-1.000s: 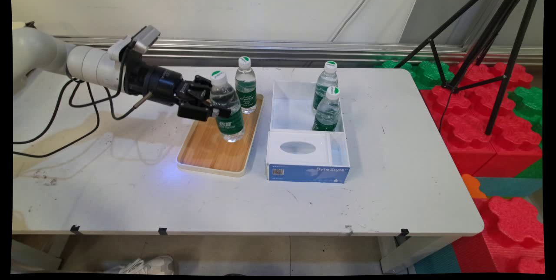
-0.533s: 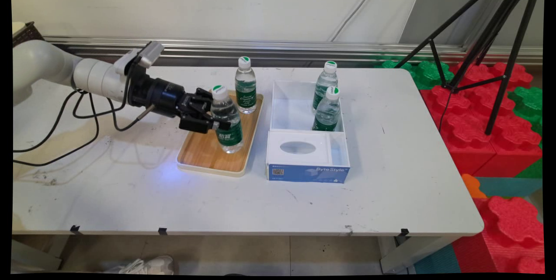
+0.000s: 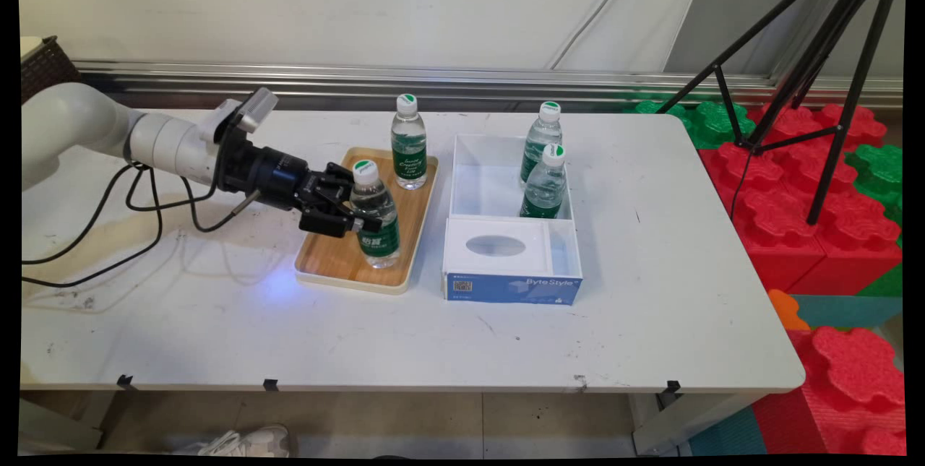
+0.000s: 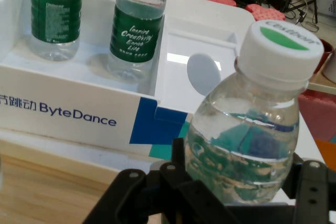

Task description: Place the picked object on the tray

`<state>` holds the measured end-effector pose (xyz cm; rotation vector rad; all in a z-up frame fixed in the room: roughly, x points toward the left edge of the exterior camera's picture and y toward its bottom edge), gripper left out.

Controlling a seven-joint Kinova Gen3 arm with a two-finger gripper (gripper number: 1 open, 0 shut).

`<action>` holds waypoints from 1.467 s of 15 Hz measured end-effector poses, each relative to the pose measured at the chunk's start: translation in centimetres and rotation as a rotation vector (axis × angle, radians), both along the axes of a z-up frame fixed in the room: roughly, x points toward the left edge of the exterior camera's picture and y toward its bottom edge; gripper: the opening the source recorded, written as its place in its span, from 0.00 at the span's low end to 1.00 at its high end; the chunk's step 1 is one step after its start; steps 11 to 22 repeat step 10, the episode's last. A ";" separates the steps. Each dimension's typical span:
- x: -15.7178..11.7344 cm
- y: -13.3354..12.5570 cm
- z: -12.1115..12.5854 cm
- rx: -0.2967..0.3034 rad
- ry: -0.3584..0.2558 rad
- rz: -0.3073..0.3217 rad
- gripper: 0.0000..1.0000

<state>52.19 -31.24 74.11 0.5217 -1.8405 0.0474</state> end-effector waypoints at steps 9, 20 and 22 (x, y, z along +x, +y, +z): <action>-0.6 -1.0 -1.3 -0.013 0.002 0.017 1.00; -0.6 -1.1 -1.4 -0.015 0.001 0.020 1.00; -0.6 -1.1 -1.4 -0.015 0.001 0.020 1.00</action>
